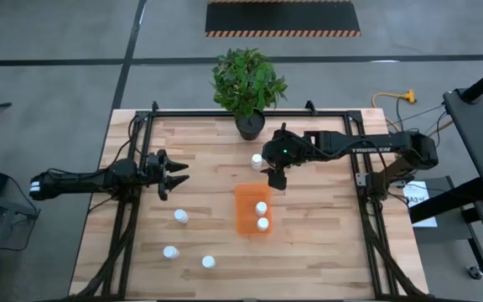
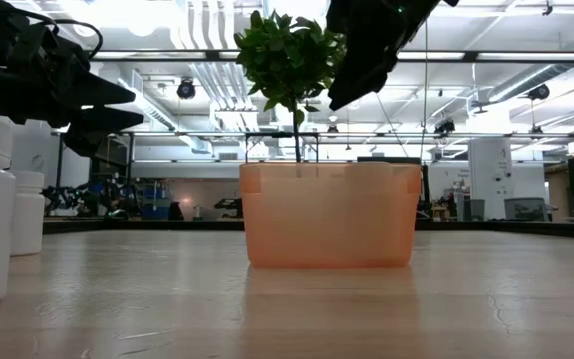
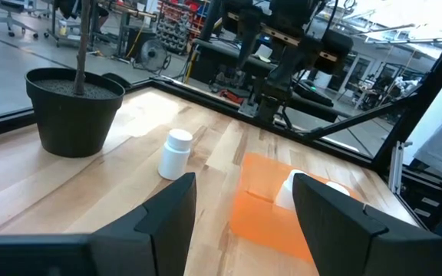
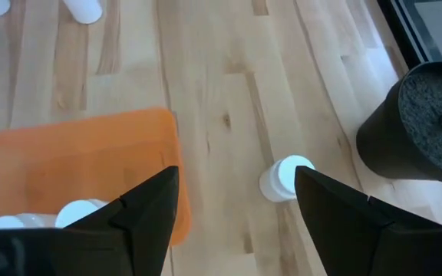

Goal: Pick and place pill bottles into a basket
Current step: Put the white pill bottle into the orange bin

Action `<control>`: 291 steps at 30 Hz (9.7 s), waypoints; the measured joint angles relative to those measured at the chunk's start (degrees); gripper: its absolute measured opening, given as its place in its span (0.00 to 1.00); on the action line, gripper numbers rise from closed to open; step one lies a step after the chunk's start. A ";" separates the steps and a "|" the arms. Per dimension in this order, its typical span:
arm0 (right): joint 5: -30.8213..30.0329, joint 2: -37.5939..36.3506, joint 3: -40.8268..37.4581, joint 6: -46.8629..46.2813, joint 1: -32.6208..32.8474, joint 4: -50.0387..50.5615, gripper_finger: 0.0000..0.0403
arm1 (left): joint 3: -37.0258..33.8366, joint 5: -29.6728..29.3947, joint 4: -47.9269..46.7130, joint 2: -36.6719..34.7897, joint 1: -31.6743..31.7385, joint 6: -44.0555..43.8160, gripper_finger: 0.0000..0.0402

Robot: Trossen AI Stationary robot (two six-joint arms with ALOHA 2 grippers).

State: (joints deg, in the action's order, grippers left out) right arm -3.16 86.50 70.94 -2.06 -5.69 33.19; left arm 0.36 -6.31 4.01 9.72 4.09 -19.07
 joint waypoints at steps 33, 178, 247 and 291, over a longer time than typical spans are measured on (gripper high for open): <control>24.56 -0.17 -18.51 9.32 -19.31 -21.86 0.62 | 0.00 0.00 0.00 0.00 -0.01 0.00 0.50; 22.55 16.74 -17.07 12.59 -17.84 -36.11 0.52 | 0.00 0.00 0.02 0.00 -0.01 0.00 0.50; 11.91 6.84 -3.80 -1.22 1.83 -11.21 0.36 | 0.00 0.01 0.02 0.02 -0.02 0.00 0.50; 7.39 5.06 -20.59 -8.14 3.96 -29.15 0.37 | 0.00 0.02 0.00 0.00 0.01 0.00 0.50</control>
State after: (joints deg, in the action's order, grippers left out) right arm 4.23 91.56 50.35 -10.20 -1.74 4.04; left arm 0.36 -6.29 4.01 9.72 4.10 -19.07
